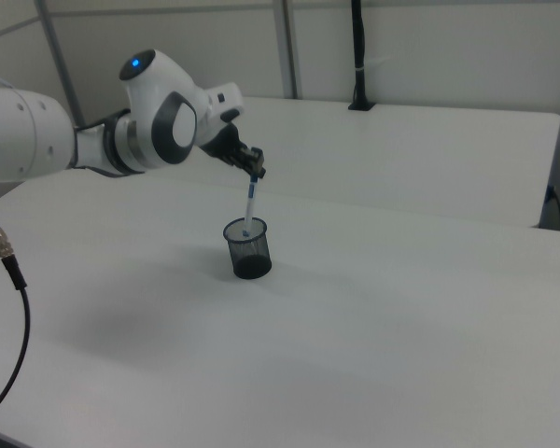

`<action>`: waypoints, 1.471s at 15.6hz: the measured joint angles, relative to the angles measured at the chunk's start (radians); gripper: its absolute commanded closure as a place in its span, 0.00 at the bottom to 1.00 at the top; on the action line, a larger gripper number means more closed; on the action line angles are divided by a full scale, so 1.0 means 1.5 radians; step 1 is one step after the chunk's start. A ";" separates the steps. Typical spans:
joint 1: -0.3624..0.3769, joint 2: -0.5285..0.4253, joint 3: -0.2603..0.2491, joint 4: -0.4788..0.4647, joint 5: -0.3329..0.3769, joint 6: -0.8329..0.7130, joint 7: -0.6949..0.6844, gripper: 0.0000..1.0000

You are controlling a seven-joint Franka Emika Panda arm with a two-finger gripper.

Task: Remove the marker
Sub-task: 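Close the gripper on the blue marker's cap, then lift the marker out of the cup and move it beside the cup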

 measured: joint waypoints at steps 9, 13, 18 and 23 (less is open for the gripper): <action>0.005 -0.048 0.059 0.038 0.008 -0.172 0.005 0.86; 0.015 -0.037 0.088 0.036 0.008 -0.206 0.006 0.86; 0.049 -0.004 0.093 0.022 0.008 -0.218 0.006 0.84; 0.061 0.043 0.093 0.020 0.008 -0.218 0.006 0.74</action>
